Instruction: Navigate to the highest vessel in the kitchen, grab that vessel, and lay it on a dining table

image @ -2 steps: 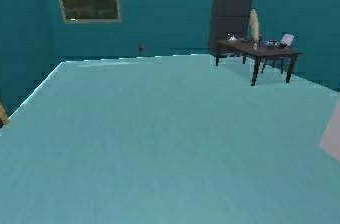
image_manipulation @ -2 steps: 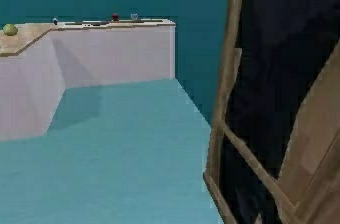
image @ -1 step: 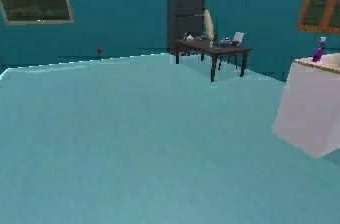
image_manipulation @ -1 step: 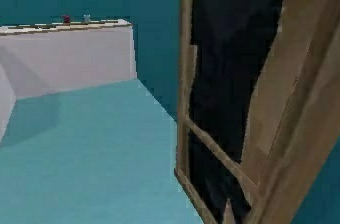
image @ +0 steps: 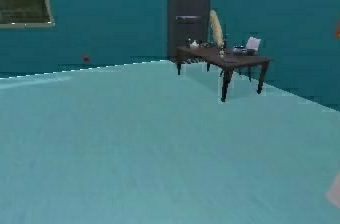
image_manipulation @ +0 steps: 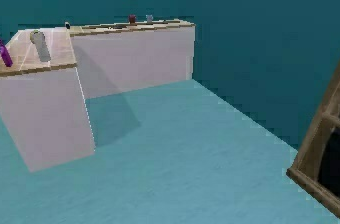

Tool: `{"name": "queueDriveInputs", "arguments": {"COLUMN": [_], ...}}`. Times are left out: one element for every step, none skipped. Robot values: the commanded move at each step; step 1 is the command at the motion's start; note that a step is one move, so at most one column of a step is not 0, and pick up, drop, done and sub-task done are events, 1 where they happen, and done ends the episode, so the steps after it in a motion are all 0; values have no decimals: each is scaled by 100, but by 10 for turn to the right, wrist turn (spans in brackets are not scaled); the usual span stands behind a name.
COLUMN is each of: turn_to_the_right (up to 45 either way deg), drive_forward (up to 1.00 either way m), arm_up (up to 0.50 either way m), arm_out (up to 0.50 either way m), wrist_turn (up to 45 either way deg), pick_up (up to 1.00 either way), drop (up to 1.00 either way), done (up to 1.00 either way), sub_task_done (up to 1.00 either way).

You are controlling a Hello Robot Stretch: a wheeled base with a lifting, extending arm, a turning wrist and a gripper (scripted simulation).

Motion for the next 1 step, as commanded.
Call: {"name": "queueDriveInputs", "arguments": {"turn_to_the_right": [30], "drive_forward": [0], "arm_up": [0], "arm_out": [0], "wrist_turn": [0], "pick_up": [0], "drop": [0], "done": [0], "sub_task_done": [0]}}
